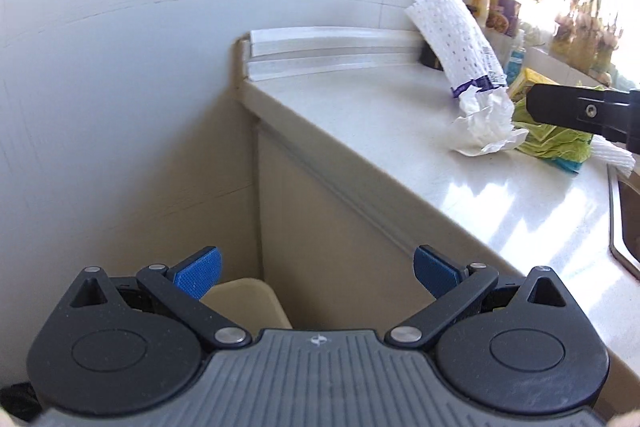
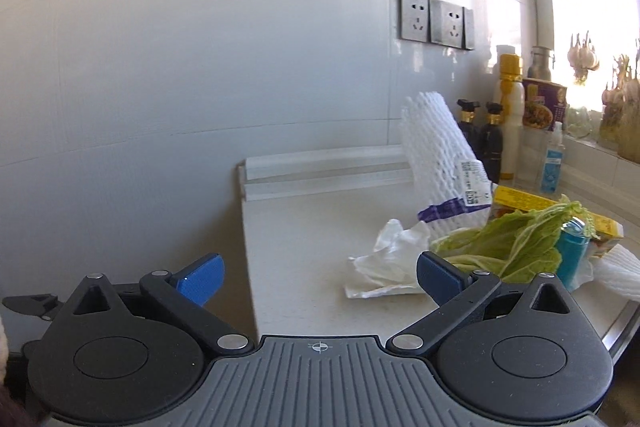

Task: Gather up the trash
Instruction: 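Move both tools back up to the counter toward the tissue and yellow box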

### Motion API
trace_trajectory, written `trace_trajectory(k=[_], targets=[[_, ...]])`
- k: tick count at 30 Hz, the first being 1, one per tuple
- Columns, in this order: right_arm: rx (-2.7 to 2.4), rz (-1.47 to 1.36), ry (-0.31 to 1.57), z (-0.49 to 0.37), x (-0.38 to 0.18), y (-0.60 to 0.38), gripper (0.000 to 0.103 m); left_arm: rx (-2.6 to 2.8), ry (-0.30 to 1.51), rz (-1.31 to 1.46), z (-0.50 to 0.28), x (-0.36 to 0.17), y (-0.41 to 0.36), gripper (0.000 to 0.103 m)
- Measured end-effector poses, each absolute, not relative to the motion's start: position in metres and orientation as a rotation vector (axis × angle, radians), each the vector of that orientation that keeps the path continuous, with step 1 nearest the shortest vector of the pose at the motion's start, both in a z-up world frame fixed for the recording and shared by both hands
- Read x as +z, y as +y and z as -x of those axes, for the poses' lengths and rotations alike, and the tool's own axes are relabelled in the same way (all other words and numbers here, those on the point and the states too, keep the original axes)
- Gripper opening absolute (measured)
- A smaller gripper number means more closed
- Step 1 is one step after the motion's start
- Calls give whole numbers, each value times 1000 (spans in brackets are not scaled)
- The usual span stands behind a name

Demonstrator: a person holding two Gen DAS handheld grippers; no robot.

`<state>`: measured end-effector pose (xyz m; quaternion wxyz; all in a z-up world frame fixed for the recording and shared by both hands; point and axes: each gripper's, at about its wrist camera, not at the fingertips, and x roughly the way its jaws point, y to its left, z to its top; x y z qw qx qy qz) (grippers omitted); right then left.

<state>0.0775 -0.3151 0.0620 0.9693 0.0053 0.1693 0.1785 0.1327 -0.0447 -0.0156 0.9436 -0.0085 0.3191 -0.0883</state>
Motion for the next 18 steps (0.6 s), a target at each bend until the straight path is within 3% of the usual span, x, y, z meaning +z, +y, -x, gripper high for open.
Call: trace_trajectory(k=[10,18], targets=[[169,-176,336,-96,60,-371,103,-487,494,-83,-180,10,-88,103],[83,-244,439,-125,54,-392,103,-679,576,-103,-217,23,-129,98]])
